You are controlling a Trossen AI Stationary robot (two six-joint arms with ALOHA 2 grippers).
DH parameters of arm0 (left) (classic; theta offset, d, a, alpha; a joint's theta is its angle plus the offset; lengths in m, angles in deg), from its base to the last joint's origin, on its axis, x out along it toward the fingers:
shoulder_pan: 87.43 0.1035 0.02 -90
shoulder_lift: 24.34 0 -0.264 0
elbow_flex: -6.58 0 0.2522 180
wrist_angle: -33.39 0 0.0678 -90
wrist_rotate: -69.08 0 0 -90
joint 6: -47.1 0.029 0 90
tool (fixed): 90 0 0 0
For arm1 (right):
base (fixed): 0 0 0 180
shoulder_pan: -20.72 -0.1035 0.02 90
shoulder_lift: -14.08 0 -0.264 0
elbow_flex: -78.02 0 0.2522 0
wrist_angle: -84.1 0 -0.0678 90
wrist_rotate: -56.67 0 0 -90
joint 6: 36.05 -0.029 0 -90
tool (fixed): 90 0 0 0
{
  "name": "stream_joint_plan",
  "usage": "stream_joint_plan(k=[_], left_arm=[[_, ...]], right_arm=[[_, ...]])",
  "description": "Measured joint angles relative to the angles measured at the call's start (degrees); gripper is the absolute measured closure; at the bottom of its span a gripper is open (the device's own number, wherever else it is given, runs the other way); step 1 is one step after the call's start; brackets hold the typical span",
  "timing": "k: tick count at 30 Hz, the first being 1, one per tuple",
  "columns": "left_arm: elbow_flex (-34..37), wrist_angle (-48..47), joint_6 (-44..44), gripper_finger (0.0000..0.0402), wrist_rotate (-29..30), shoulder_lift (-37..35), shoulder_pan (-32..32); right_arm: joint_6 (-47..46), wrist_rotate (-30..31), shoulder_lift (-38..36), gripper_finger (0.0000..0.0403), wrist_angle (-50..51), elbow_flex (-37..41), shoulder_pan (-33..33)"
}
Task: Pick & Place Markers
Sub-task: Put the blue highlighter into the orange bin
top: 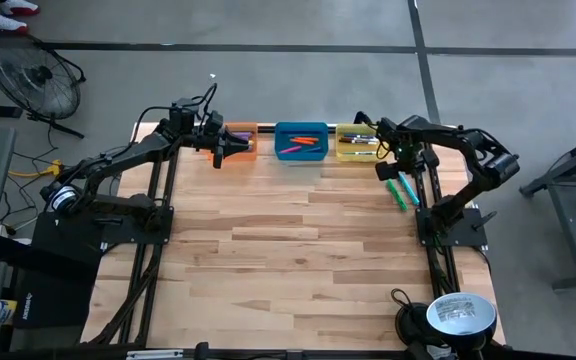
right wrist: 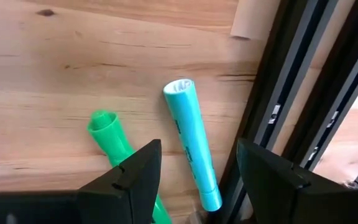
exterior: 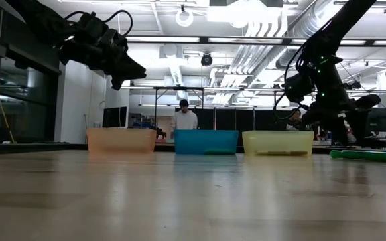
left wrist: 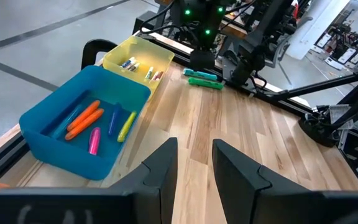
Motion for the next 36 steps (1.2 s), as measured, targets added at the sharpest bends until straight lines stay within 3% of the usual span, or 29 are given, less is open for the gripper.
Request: stream_joint_plan(k=[14, 23, 28, 36], left_arm=[[-0.02, -0.17, 0.0, 0.0302, -0.08, 0.0, -0.01], [-0.02, -2.46, 1.44, 0.0302, -0.01, -0.01, -0.01], [-0.02, -3.44, 1.92, 0.0302, -0.01, 0.0, -0.01], [-0.02, -3.4, 1.91, 0.0302, -0.01, 0.0, -0.01]], right_arm=[[-4.13, -5.43, -0.33, 0.0204, -6.19, 11.8, 0.19], [4.41, -7.78, -0.04, 0.0207, -8.7, 11.39, -0.65], [9.24, -11.53, 0.0, 0.0234, -10.16, 10.69, -2.11], [6.23, -11.92, 0.0, 0.0302, -10.46, 10.62, -4.74]])
